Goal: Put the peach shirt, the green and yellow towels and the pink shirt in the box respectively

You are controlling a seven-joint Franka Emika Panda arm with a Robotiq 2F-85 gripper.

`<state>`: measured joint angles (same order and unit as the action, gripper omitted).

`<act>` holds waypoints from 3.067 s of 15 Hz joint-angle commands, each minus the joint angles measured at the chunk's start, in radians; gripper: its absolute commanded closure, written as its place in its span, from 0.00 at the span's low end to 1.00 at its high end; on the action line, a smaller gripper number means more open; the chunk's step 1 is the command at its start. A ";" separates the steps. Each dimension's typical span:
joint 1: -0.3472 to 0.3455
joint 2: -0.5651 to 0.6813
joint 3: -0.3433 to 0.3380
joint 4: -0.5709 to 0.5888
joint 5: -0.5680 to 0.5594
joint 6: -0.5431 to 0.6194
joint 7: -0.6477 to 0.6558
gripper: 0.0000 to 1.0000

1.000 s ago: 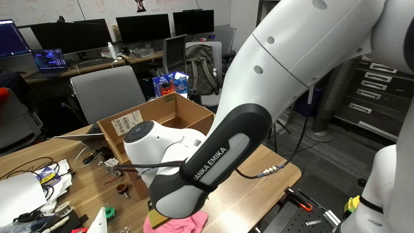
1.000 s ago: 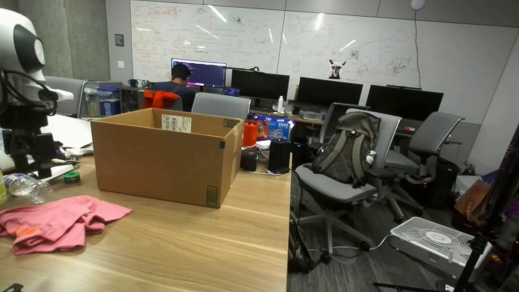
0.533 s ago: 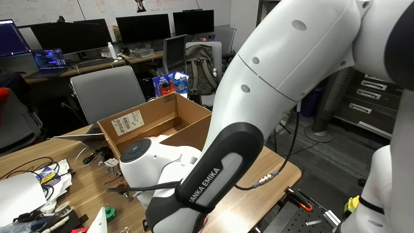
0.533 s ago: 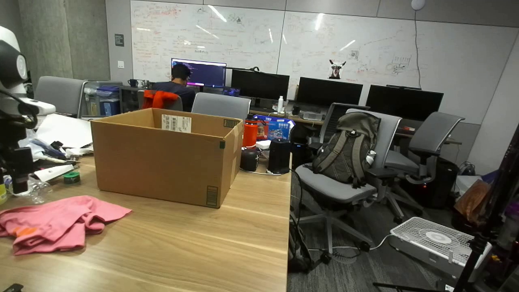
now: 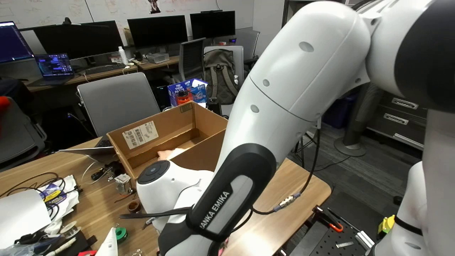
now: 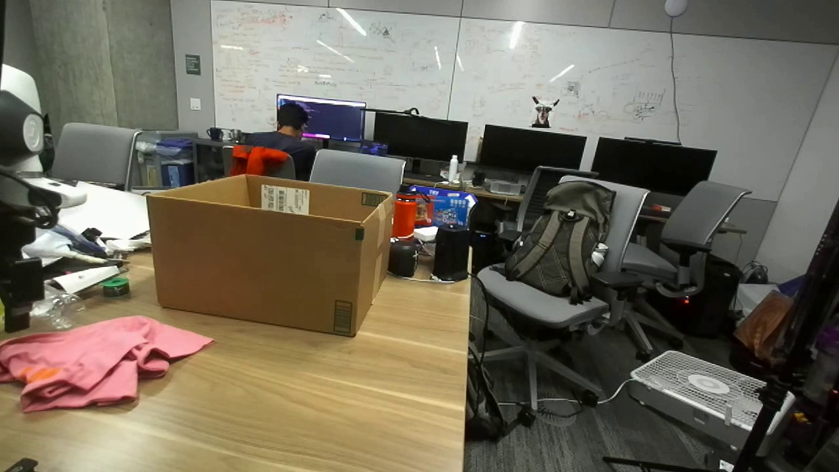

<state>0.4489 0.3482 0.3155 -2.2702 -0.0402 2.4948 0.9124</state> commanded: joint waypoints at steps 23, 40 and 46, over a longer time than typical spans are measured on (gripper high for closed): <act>-0.036 0.222 -0.100 0.116 0.137 0.080 -0.267 0.00; -0.029 0.265 -0.149 0.087 0.129 0.124 -0.280 0.00; 0.015 0.277 -0.205 0.066 0.095 0.168 -0.253 0.00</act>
<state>0.4325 0.6245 0.1396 -2.1884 0.0661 2.6203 0.6537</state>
